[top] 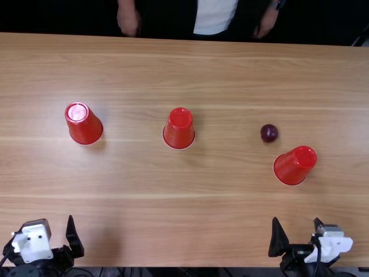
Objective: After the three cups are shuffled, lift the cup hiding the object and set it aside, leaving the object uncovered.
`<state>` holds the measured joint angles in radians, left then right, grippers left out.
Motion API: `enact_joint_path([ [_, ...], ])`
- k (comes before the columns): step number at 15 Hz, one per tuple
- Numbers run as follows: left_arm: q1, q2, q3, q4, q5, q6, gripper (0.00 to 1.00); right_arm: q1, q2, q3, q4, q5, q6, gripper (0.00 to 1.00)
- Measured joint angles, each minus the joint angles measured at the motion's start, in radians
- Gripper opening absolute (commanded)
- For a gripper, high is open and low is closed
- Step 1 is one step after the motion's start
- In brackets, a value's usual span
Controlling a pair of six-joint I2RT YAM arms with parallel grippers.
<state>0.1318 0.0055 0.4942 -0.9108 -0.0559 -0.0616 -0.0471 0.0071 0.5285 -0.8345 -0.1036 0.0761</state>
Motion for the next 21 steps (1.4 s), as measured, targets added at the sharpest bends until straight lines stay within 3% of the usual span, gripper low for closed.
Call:
enact_joint_path([
  [3,0.0,0.0,-0.025,0.028,0.0,0.002,1.0,-0.002,0.0,0.0,0.082,-0.001,-0.002,1.0],
  [8,0.0,0.0,-0.241,0.511,0.0,0.002,1.0,-0.002,0.0,-0.213,0.685,-0.001,0.0,1.0],
  [11,0.0,0.0,-0.412,0.783,0.0,0.002,1.0,-0.002,0.0,-0.369,0.927,-0.001,0.0,1.0],
  [14,0.0,0.0,-0.479,0.909,0.007,0.002,1.0,-0.004,0.0,-0.474,0.959,-0.001,0.0,1.0],
  [21,-0.001,0.001,-0.479,0.85,0.034,0.001,1.0,-0.005,0.0,-0.505,0.88,-0.001,0.0,1.0],
])
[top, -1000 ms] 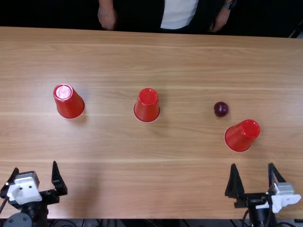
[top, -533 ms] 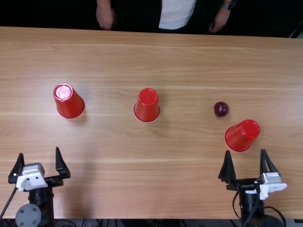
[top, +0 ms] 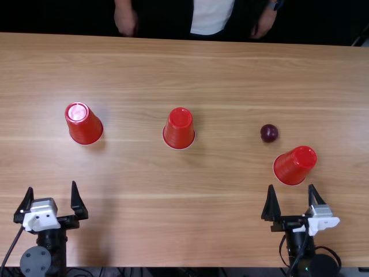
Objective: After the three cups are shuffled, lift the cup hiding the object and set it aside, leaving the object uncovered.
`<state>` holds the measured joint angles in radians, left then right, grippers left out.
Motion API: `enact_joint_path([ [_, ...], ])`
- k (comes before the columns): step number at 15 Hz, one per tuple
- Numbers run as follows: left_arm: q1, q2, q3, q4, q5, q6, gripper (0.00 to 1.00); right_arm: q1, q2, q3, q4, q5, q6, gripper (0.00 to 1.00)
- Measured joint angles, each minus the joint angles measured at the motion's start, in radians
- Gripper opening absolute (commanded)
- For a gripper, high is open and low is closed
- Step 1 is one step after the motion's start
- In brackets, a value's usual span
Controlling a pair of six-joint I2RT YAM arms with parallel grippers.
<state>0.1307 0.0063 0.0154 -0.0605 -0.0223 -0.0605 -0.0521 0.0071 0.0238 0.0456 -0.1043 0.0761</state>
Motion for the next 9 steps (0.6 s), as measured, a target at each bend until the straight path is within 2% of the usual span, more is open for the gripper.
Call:
enact_joint_path([
  [9,0.0,0.0,0.0,-0.002,0.0,-0.006,1.0,-0.001,0.0,0.0,-0.001,0.0,0.0,1.0],
])
